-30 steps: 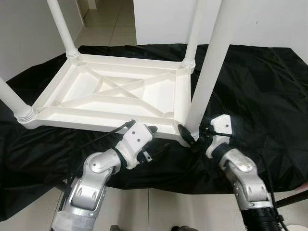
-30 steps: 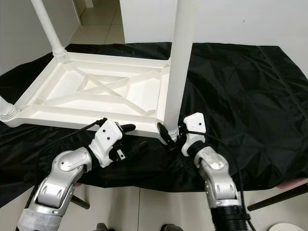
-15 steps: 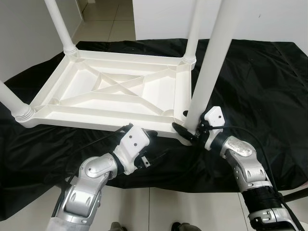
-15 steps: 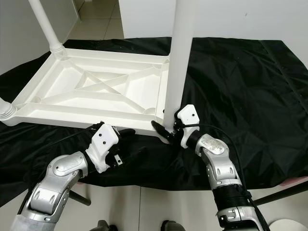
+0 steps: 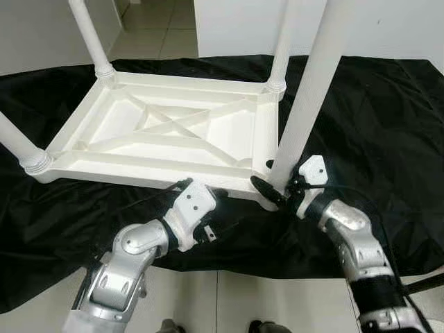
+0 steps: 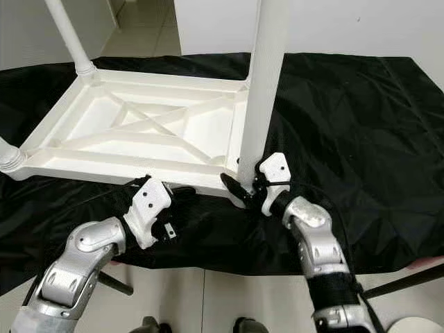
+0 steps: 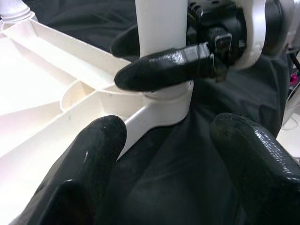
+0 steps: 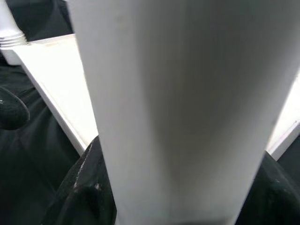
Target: Building children table
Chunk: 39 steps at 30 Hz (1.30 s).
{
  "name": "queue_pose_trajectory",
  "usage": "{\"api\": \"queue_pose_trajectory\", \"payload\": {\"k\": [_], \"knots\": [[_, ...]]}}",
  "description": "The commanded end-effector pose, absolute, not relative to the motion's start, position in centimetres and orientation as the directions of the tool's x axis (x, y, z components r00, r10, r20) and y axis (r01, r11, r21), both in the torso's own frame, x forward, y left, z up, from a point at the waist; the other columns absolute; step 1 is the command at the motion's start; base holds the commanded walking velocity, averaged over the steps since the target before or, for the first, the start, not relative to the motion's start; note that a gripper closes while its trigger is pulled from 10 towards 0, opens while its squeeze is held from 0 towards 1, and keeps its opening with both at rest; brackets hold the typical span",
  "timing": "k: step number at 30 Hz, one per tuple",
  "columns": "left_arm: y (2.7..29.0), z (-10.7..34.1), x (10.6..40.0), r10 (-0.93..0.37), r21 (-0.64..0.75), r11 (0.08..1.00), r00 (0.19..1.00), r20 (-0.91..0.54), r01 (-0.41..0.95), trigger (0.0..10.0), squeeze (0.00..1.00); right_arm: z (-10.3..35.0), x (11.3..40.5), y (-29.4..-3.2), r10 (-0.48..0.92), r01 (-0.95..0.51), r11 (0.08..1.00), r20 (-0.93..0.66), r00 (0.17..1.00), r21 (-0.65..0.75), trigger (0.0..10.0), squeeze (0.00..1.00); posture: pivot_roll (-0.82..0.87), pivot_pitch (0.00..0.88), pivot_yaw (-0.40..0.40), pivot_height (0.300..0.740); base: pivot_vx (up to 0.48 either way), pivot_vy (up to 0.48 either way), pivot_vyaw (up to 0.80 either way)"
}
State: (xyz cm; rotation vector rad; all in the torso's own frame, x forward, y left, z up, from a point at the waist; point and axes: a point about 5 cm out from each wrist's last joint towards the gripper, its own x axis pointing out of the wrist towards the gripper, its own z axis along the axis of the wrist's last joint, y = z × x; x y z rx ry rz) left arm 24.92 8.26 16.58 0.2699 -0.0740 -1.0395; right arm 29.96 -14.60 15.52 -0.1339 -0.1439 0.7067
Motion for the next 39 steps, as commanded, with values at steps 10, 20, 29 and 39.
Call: {"api": "queue_pose_trajectory", "payload": {"k": [10, 20, 29, 39], "knots": [[8.1, 16.3, 25.1, -0.854, 0.249, 0.488, 0.517, -0.063, 0.836, 10.0, 0.0, 14.9, 28.7, -13.6, 0.43, -0.423, 0.903, 0.1, 0.897, -0.081, 10.0, 0.0, -0.1, 0.144, 0.044, 0.74, 0.0, 0.0, 0.0], [8.1, 16.1, 24.7, -0.845, 0.238, 0.505, 0.532, -0.06, 0.829, 10.0, 0.0, 14.5, 28.0, -13.1, 0.068, -0.07, 0.997, 0.095, 0.993, 0.018, 10.0, 0.0, -0.09, 0.15, 0.031, 0.74, 0.0, 0.0, 0.0], [8.4, 16.4, 24.8, -0.838, 0.248, 0.514, 0.542, -0.057, 0.821, 10.0, 0.0, 14.8, 27.7, -11.5, 0.102, -0.109, 0.992, 0.123, 0.987, 0.056, 10.0, 1.0, -0.06, 0.137, 0.042, 0.74, 0.0, 0.0, 0.0], [8.7, 16.3, 24.4, -0.835, 0.25, 0.516, 0.546, -0.066, 0.82, 10.0, 0.0, 15.5, 28.6, -13.3, 0.309, -0.312, 0.95, 0.148, 0.94, 0.002, 10.0, 0.0, -0.05, 0.129, 0.028, 0.74, 0.0, 0.0, 0.0]]}}
